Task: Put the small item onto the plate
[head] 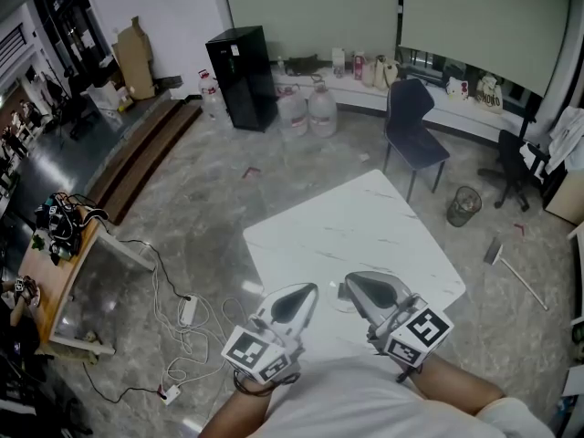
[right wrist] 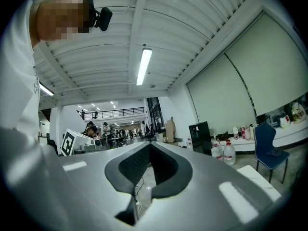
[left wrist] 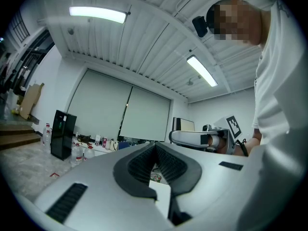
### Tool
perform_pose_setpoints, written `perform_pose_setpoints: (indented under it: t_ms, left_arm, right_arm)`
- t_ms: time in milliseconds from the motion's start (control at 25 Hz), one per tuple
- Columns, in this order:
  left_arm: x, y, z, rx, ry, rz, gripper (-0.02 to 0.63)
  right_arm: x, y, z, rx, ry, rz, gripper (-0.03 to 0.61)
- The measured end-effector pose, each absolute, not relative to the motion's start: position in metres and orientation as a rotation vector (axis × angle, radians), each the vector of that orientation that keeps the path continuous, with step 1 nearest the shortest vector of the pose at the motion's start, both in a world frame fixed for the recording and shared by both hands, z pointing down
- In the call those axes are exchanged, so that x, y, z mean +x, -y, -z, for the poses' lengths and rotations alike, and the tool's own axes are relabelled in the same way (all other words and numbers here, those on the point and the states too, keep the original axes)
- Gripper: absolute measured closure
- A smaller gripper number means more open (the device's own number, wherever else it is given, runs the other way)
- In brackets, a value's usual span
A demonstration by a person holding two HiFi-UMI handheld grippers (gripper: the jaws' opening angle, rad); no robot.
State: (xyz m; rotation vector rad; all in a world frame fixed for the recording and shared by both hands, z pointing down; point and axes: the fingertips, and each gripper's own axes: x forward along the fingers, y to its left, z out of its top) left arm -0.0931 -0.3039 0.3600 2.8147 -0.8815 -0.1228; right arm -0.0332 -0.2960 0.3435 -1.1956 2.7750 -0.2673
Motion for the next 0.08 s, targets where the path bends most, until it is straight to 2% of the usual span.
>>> perform_pose_setpoints:
  t_ms: [80]
  left_arm:
    - [-0.0924, 0.3038, -0.3601, 2.813, 0.881, 0.121, 0.607]
  right_arm:
    - [-0.0320, 0.2955, -0.3424, -1.197, -2.776, 0.264, 0.577]
